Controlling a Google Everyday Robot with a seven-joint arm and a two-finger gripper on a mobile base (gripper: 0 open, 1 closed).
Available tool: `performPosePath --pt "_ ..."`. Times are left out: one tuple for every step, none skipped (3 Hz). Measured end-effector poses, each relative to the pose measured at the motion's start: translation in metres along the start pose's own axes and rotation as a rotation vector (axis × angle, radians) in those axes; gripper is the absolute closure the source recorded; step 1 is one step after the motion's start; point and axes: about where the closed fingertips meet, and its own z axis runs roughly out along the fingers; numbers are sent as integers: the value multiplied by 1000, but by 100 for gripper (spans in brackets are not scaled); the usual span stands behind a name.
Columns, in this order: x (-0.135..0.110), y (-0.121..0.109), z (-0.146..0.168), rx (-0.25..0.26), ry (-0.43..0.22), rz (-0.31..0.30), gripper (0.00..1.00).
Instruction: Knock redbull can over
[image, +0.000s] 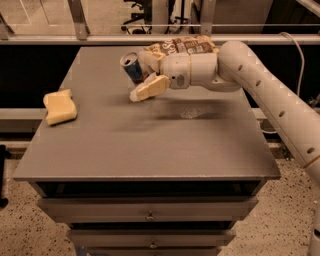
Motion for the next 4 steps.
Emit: performPosePath --pt "-17 17 -6 -37 -44 -44 0" --pt "-27 30 -12 -59 -67 -71 0" --pt "-21 31 -24 -35 -57 -85 0" --pt "-10 18 -67 78 32 -110 0"
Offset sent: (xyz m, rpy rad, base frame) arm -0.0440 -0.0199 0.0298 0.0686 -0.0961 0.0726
